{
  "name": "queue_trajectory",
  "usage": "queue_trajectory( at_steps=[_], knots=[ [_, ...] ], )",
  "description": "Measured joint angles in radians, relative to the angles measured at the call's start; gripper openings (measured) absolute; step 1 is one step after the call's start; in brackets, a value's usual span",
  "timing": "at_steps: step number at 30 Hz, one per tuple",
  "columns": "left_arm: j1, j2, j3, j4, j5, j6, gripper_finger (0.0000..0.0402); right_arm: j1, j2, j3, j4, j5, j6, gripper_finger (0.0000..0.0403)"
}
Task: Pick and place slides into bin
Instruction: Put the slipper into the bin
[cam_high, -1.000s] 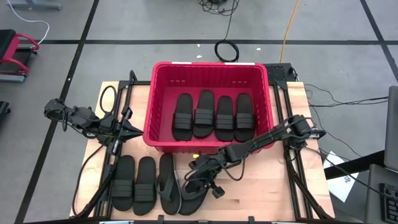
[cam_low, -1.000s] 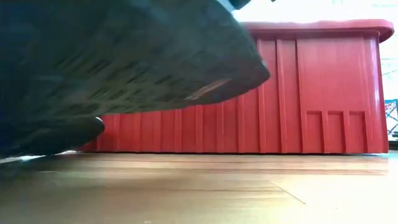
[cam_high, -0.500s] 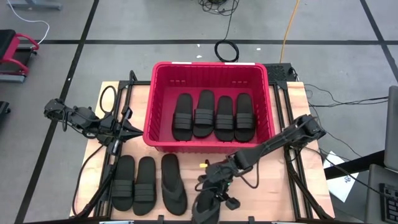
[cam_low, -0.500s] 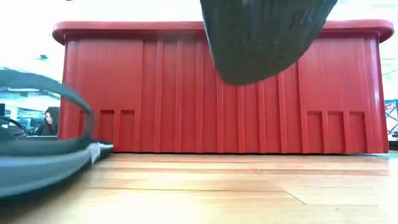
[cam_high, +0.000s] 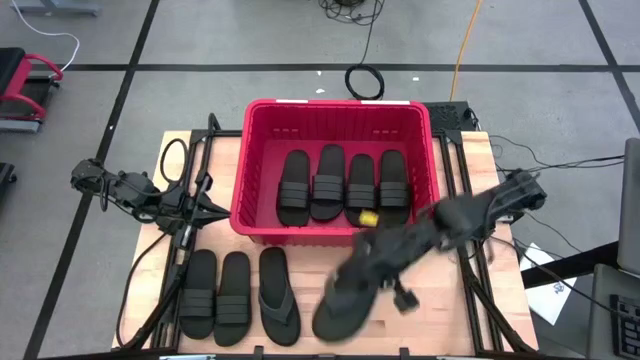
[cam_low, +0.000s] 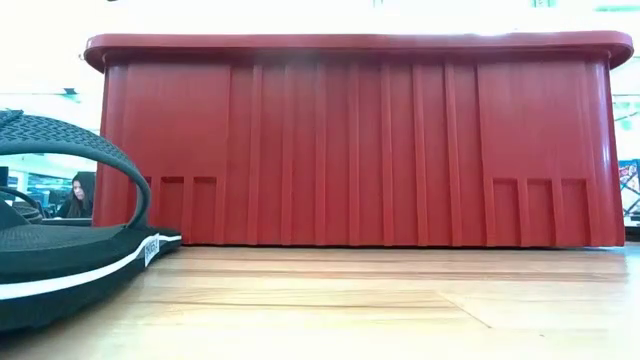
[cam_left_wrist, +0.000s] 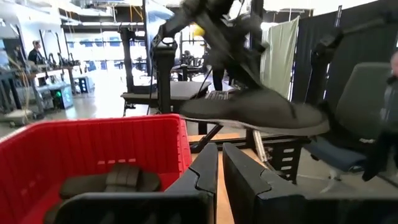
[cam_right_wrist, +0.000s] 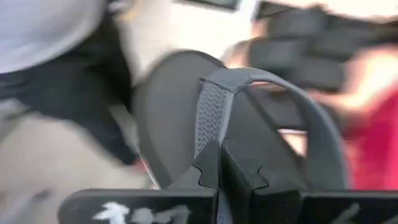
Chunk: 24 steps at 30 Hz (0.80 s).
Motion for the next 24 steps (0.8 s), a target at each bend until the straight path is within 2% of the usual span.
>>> queue_trajectory(
  at_steps=[3, 5, 9, 14, 19, 24],
  knots=[
    [0.0, 0.0, 0.0, 0.001, -0.001, 0.051, 0.0026, -0.084, -0.029, 0.089, -0.111, 0.147, -0.088, 0.0],
    [0.0, 0.0, 0.0, 0.006, -0.023, 0.077, 0.0026, -0.163, -0.054, 0.113, -0.183, 0.171, -0.162, 0.0],
    [0.0, 0.0, 0.0, 0.015, -0.131, 0.075, 0.0026, -0.348, -0.105, 0.117, -0.377, 0.151, -0.326, 0.0],
    [0.0, 0.0, 0.0, 0.027, -0.254, 0.023, 0.0026, -0.555, -0.11, 0.104, -0.65, 0.061, -0.653, 0.0],
    [0.0, 0.001, 0.0, 0.067, -0.328, -0.028, 0.0026, -0.67, -0.134, -0.023, -0.644, 0.054, -1.026, 0.0],
    [0.0, 0.019, 0.0, 0.138, -0.397, -0.038, 0.0026, -0.785, -0.137, -0.179, -0.608, 0.135, -1.248, 0.0]
  ],
)
